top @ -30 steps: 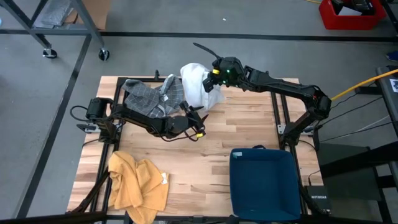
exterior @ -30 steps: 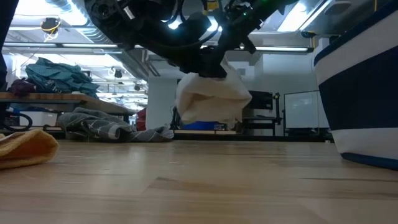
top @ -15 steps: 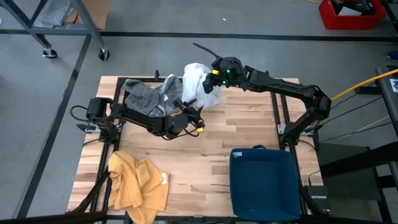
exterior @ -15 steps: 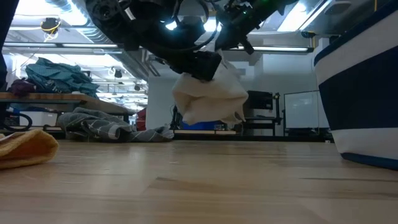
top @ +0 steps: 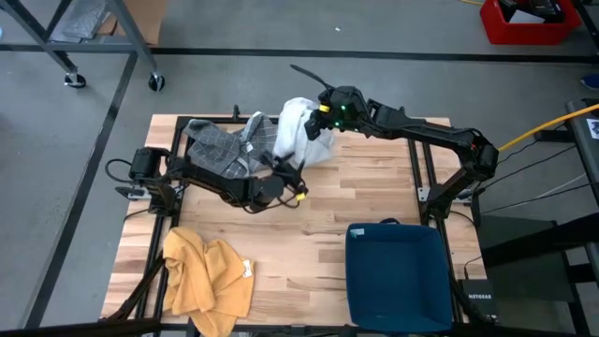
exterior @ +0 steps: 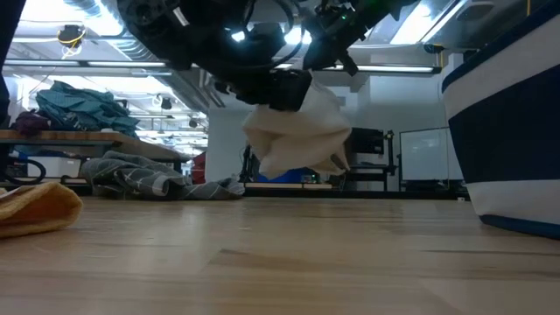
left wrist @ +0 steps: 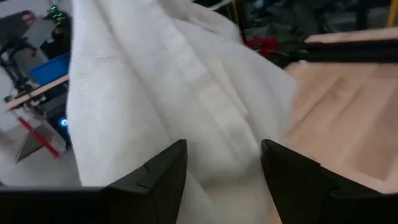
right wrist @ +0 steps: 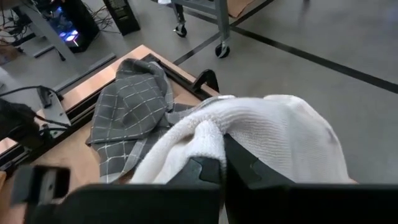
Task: Fold towel
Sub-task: Fold the white kitchen towel
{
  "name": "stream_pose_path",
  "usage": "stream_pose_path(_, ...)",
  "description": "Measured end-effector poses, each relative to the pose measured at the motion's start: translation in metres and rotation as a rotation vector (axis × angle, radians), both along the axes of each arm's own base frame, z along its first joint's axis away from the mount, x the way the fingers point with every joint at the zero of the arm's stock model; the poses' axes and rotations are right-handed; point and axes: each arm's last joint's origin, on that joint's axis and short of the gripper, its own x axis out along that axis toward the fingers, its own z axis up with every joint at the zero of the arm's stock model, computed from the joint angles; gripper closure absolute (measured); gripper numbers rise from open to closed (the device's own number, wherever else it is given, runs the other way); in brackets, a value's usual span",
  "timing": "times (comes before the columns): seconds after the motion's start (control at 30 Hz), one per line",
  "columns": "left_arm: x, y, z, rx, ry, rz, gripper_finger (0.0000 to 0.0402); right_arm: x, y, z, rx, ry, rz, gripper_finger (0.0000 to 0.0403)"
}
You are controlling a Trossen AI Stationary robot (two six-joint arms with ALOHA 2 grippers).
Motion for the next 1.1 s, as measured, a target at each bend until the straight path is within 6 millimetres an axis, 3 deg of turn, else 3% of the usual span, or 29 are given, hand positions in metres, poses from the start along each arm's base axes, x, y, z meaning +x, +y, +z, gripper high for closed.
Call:
stream_pose_path(0.2,0.0,-0.011,-0.001,0.02,0.033,-0.034,0.0205,0.0,0.0,0.001,0.02,-0.019,-0.005,0.0402)
stream_pose_path(0.53,-0.001,0.002,0.0,0.025,0.033,0.024,0.0205,0.008,0.015,0.004,0.025,-0.06,0.062,0.0402)
stream_pose_path(0.8,-0.004,-0.002,-0.002,0.052,0.065,0.097,0.0207,0.011,0.017,0.008,0.007,-0.102,0.071,0.0402)
stream_pose_path(1.1,-0.007,-0.004,-0.005,0.083,0.1,0.181,0.0262,0.011,0.018,0.007,0.012,-0.099,0.08,0.0402)
